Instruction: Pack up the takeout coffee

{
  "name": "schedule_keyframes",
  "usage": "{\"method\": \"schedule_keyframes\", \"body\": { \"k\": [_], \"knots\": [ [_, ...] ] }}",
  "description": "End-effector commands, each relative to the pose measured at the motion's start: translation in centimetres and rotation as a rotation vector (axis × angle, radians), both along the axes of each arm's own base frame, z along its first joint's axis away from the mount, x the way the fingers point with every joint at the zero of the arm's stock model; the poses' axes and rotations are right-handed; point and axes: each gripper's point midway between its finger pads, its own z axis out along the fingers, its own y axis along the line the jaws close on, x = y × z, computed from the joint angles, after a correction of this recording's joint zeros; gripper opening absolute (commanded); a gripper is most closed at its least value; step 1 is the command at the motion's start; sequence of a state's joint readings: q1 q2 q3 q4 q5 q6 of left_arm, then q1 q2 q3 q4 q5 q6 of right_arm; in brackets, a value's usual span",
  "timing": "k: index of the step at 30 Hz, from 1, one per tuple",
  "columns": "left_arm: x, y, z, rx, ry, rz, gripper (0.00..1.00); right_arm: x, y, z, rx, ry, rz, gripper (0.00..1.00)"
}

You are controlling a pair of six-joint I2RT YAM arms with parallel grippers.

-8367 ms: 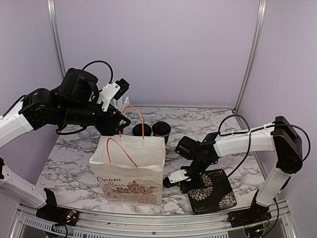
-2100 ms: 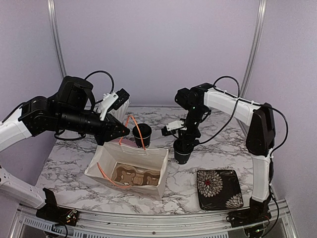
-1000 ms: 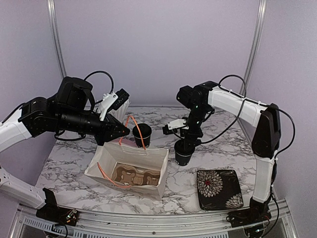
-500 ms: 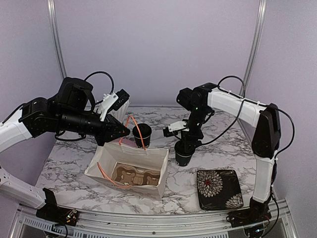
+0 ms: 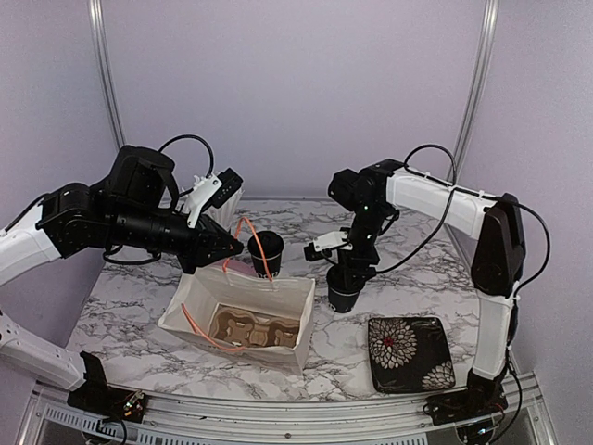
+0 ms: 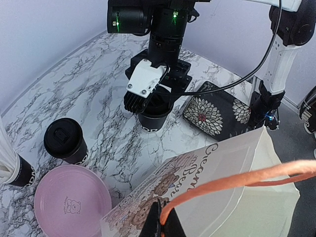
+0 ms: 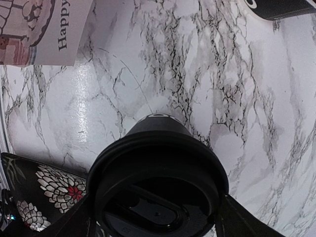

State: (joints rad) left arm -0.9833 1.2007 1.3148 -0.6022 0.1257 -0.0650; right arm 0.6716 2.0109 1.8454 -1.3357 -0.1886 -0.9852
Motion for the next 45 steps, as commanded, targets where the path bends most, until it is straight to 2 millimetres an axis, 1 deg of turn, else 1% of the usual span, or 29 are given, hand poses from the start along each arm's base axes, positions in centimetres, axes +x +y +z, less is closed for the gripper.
{"method": "schedule_keyframes", "body": {
  "k": [1, 5, 6, 9, 14, 18, 21, 26, 31, 36, 41, 45],
  "knots": [
    [0.5, 0.5, -0.5, 0.013, -0.009, 0.03, 0.03, -1.1, 0.1, -1.6, -0.037, 0.018, -0.001, 0.78],
    [0.8, 0.7, -0.3, 0.016, -0.023, 0.048, 0.08, -1.5, 0.0, -1.8, -0.04, 0.019, -0.007, 0.72],
    [0.8, 0.8, -0.3, 0.018, -0.029, 0.049, 0.11, -1.6, -0.1, -1.9, -0.042, 0.02, -0.009, 0.71],
    [1.0, 0.9, -0.1, 0.022, -0.044, 0.057, 0.22, -1.7, -0.2, -1.7, -0.042, 0.015, -0.012, 0.7],
    [1.2, 1.7, -0.3, 0.045, -0.07, 0.068, 0.44, -1.7, -0.2, -0.9, -0.026, 0.002, -0.022, 0.7],
    [0.4, 1.8, -0.4, 0.054, -0.06, 0.024, 0.53, -1.7, -0.2, -0.7, -0.026, -0.001, -0.023, 0.71],
    [-0.4, 2.0, -0.5, 0.056, -0.031, -0.009, 0.56, -1.5, -0.1, -0.1, -0.014, -0.012, -0.029, 0.71],
    [-1.8, 2.4, -1.1, 0.078, -0.019, -0.071, 0.57, -1.6, -0.1, 1.9, 0.025, -0.034, -0.044, 0.71],
    [-1.9, 2.8, -2.1, 0.123, -0.016, -0.084, 0.55, -1.6, 0.0, 5.1, 0.093, -0.093, -0.047, 0.71],
    [-2.1, 2.4, -2.2, 0.147, -0.004, -0.122, 0.49, -1.3, 0.0, 8.2, 0.155, -0.166, -0.039, 0.71],
    [-2.8, 1.9, -3.1, 0.184, 0.027, -0.184, 0.4, -0.7, 0.4, 12.2, 0.245, -0.262, -0.021, 0.71],
    [-2.6, 1.4, -3.8, 0.215, 0.051, -0.202, 0.32, -0.4, 1.0, 15.5, 0.33, -0.337, -0.004, 0.71]
  ]
}}
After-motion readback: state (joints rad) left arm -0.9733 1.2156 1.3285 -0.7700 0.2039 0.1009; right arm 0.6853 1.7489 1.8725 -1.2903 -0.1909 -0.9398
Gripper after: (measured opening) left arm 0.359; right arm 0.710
